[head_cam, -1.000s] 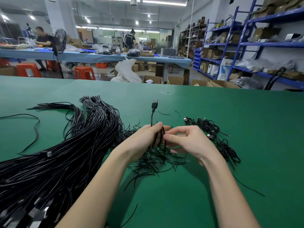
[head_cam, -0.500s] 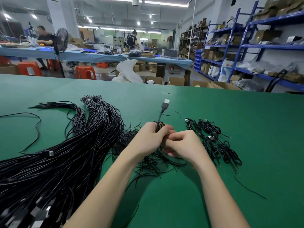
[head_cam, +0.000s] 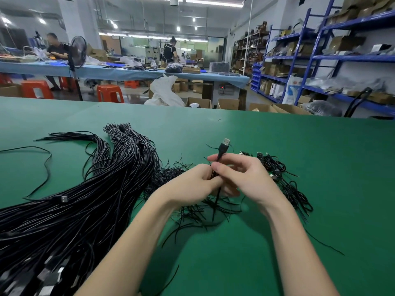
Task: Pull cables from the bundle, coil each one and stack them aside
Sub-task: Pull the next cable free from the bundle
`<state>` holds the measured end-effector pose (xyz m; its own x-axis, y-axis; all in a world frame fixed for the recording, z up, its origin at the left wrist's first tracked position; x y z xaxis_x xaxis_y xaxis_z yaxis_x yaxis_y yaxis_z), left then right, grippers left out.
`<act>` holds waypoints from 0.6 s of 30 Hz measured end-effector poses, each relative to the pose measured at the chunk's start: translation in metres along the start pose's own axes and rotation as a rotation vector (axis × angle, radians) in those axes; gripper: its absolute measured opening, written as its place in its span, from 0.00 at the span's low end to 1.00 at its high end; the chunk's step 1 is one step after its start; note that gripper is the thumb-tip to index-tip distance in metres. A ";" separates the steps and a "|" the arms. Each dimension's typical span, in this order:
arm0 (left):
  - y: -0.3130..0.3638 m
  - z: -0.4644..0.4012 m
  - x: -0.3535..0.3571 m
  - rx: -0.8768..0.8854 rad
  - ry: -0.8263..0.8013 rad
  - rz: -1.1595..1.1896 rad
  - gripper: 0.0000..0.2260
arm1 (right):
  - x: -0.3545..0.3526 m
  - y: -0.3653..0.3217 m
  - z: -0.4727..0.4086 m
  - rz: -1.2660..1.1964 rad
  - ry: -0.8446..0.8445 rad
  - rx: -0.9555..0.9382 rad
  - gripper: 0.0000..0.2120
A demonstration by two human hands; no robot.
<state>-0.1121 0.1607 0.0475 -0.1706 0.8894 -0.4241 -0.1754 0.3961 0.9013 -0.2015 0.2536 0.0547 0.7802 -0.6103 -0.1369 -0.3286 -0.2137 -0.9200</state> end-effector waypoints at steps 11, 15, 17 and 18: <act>0.005 0.014 0.005 0.100 -0.448 0.294 0.13 | 0.005 0.011 0.008 -0.197 -0.148 -0.024 0.06; 0.002 0.014 0.002 0.114 -0.426 0.261 0.12 | 0.010 0.016 0.009 -0.287 -0.248 0.014 0.08; 0.001 0.014 0.002 0.112 -0.441 0.261 0.12 | 0.011 0.016 0.010 -0.297 -0.251 0.015 0.10; 0.001 0.014 0.003 0.109 -0.451 0.271 0.12 | 0.012 0.016 0.010 -0.311 -0.241 0.011 0.11</act>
<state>-0.0991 0.1670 0.0489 0.2419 0.9633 -0.1161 -0.0769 0.1383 0.9874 -0.1926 0.2507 0.0343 0.9448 -0.3204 0.0682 -0.0516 -0.3512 -0.9349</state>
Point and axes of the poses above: each hand's wrist, its own z-axis away from the middle knuckle, its own x-axis out of the palm, y = z × x, the point moved 4 cm from there along -z, towards the middle knuckle, and after that the axes turned 9 degrees about -x, right-handed, at the moved point
